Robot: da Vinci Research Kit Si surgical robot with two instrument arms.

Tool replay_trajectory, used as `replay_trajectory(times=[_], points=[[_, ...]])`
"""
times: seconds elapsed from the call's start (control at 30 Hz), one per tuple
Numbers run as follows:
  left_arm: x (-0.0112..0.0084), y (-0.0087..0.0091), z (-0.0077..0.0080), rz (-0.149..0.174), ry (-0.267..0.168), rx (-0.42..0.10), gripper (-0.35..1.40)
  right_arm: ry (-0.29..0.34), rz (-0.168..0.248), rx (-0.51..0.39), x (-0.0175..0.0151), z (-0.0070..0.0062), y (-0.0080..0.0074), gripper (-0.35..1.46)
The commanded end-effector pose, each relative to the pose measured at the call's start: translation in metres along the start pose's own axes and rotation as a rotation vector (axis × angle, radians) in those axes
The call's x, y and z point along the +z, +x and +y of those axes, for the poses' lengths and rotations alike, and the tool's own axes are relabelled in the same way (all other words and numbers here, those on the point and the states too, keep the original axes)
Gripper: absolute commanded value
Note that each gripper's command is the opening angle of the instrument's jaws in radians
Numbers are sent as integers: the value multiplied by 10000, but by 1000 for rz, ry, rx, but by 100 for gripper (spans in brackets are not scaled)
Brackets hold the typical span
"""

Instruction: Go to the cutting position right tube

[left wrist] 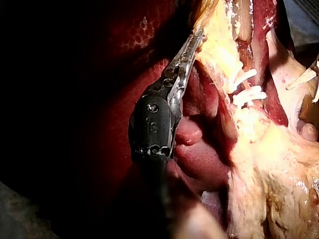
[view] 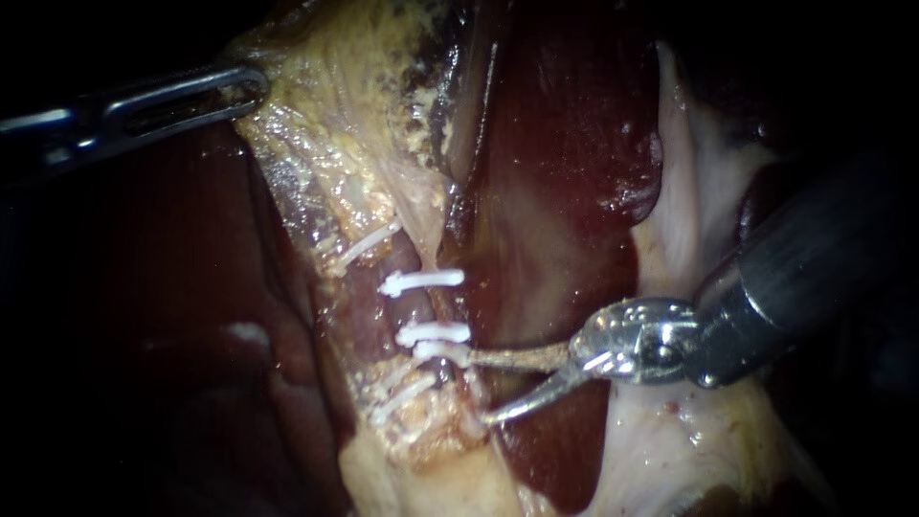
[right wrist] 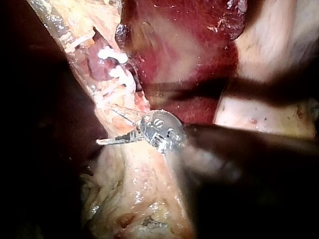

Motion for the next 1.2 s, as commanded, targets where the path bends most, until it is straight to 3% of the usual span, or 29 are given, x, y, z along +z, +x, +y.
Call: replay_trajectory(times=[0.03, 0.27, 0.37, 0.5, 0.67, 0.9, 1.2], points=[[0, 0, 0, 0, 0, 0, -35, 0, 0, 0, 0, 0, 0, 134], [-6, -7, 3, -3, 1, -4, -35, 7, -3, -6, 2, 2, -1, 134], [-13, -14, 7, -8, 7, -14, -35, 6, -1, 43, 5, 7, 0, 135], [-24, -26, 11, -23, 0, -16, -35, 6, 4, 89, 12, 18, 4, 135], [-38, -37, 16, -38, -8, -13, -35, -17, -20, 117, 23, 34, 13, 137], [-43, -38, 13, -42, -18, -15, -35, -45, -43, 142, 22, 54, 21, 137], [-45, -38, 6, -44, -25, -15, -35, -80, -86, 174, 29, 82, 16, 137]])
